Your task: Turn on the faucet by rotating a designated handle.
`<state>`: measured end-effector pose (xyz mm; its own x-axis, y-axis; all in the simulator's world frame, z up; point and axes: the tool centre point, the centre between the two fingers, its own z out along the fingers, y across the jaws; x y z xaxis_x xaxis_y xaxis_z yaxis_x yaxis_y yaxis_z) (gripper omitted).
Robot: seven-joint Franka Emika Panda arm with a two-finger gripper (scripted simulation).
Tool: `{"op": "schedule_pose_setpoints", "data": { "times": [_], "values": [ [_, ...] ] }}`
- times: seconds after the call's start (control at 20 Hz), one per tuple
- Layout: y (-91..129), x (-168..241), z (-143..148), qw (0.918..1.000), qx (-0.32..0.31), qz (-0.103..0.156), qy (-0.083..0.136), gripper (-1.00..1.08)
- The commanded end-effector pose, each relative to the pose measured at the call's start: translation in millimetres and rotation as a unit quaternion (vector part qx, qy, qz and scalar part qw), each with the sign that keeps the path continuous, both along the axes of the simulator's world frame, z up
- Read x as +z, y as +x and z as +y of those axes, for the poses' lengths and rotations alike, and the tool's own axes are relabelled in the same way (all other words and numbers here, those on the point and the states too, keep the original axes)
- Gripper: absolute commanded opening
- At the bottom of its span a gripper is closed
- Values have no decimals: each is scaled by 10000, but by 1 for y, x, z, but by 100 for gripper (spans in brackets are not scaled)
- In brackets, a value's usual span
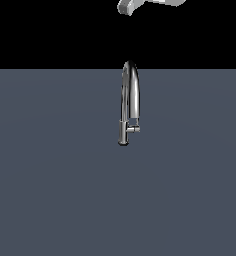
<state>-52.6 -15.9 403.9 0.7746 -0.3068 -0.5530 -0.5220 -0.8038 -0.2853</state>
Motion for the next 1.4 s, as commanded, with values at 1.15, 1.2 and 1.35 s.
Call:
{"op": "schedule_pose_setpoints", "data": {
  "times": [1.15, 1.2, 1.35],
  "values": [
    [107, -136, -45, 9427, -1887, 1982, 1911, -100],
    [111, -143, -47, 9373, -1970, 2069, 1995, -100],
    [119, -167, -51, 9193, -2229, 2337, 2251, -100]
  ]
}}
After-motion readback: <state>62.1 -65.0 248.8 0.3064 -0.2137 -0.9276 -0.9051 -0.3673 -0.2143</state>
